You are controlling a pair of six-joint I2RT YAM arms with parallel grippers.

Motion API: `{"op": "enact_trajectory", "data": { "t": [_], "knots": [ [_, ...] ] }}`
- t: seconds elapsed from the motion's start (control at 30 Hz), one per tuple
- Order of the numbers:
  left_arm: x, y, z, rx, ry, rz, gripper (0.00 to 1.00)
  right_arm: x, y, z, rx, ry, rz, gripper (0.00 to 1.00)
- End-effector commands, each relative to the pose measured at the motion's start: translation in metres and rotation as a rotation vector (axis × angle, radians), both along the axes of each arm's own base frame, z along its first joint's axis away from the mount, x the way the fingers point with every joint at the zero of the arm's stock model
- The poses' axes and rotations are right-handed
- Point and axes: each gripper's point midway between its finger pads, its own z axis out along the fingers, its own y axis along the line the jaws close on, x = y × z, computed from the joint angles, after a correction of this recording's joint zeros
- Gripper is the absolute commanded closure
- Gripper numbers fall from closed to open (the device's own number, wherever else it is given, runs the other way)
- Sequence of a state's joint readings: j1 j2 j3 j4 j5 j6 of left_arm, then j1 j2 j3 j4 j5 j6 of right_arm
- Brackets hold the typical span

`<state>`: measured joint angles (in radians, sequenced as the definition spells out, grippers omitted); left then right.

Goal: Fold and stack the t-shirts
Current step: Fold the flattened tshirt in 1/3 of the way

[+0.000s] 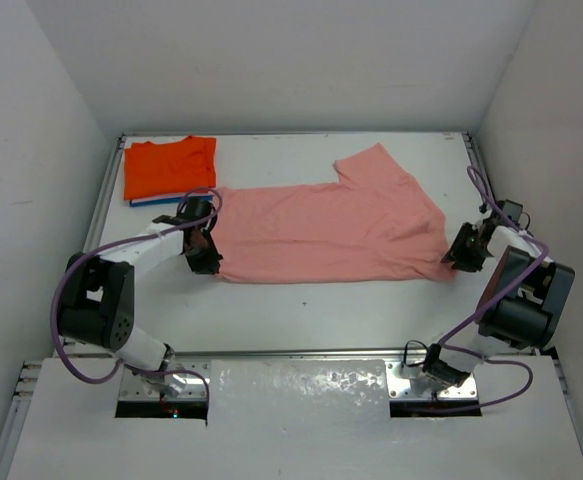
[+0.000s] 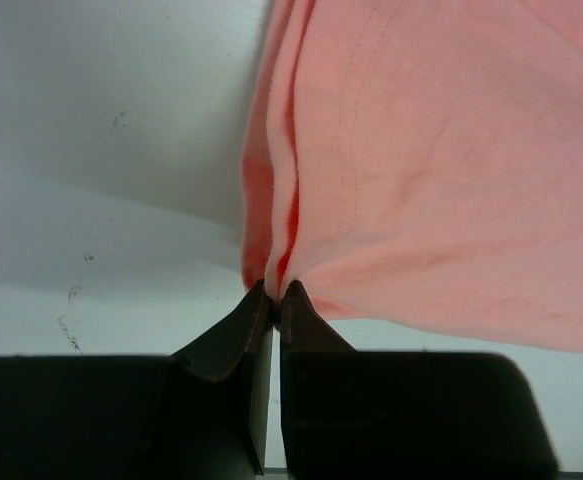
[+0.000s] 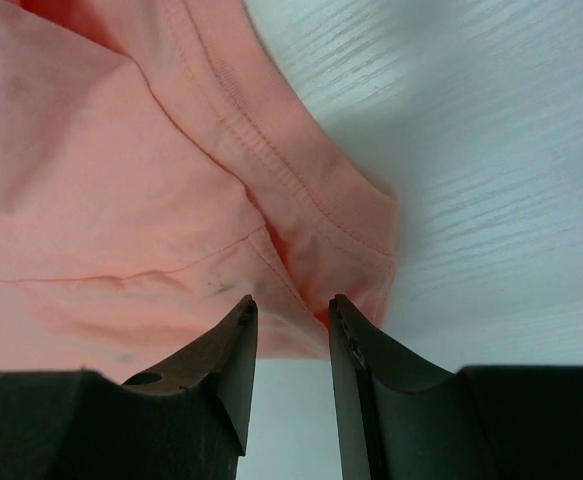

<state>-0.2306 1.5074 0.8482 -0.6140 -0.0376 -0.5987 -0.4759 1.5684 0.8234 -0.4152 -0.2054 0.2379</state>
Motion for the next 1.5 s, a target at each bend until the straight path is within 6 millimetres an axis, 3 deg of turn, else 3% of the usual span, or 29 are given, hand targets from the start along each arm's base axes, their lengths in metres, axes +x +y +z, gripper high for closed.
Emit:
{"op": "enact_trajectory", "data": {
  "t": [0.0,0.27,0.33,0.53,0.6,0.73,0.9,1.07,1.27,1.33,1.37,1.47],
  "knots": [
    [0.017,0.001,0.011,0.0,-0.05,-0.005,1.0,0.006,0.005,-0.001,0.004,-0.032,0.061,0.67],
    [0.021,0.001,0.014,0.001,-0.057,-0.011,1.0,0.002,0.007,-0.008,0.006,-0.003,0.081,0.68],
    [0.022,0.001,0.014,0.0,-0.057,-0.011,1.0,0.004,0.003,-0.007,-0.008,0.0,0.074,0.73],
    [0.02,0.004,0.01,0.009,-0.049,-0.012,1.0,0.008,-0.011,-0.005,-0.048,0.05,0.048,1.0],
    [0.019,0.006,0.008,0.017,-0.044,-0.012,1.0,0.007,-0.023,-0.001,-0.093,0.08,0.02,1.0],
    [0.011,0.014,-0.001,0.041,-0.024,-0.002,1.0,0.028,-0.041,0.016,-0.142,0.073,0.012,1.0],
    [0.005,0.016,-0.008,0.04,-0.005,0.001,1.0,0.044,-0.044,0.014,-0.112,0.083,0.02,1.0],
    [0.002,0.005,-0.01,-0.015,0.006,-0.024,1.0,0.039,-0.038,0.008,-0.085,0.097,0.037,0.99],
    [-0.015,0.008,-0.014,-0.016,0.025,-0.011,1.0,0.014,-0.036,0.01,-0.13,0.122,0.034,0.99],
    [-0.018,0.003,-0.014,-0.045,0.04,-0.028,0.89,0.009,-0.031,0.007,-0.123,0.121,0.038,0.97],
    [-0.021,0.003,-0.014,-0.043,0.055,-0.031,0.74,0.01,-0.03,0.009,-0.119,0.105,0.04,0.94],
    [-0.014,0.005,-0.002,-0.033,0.019,-0.038,0.55,0.026,-0.026,0.02,-0.093,0.032,0.046,0.87]
  ]
}}
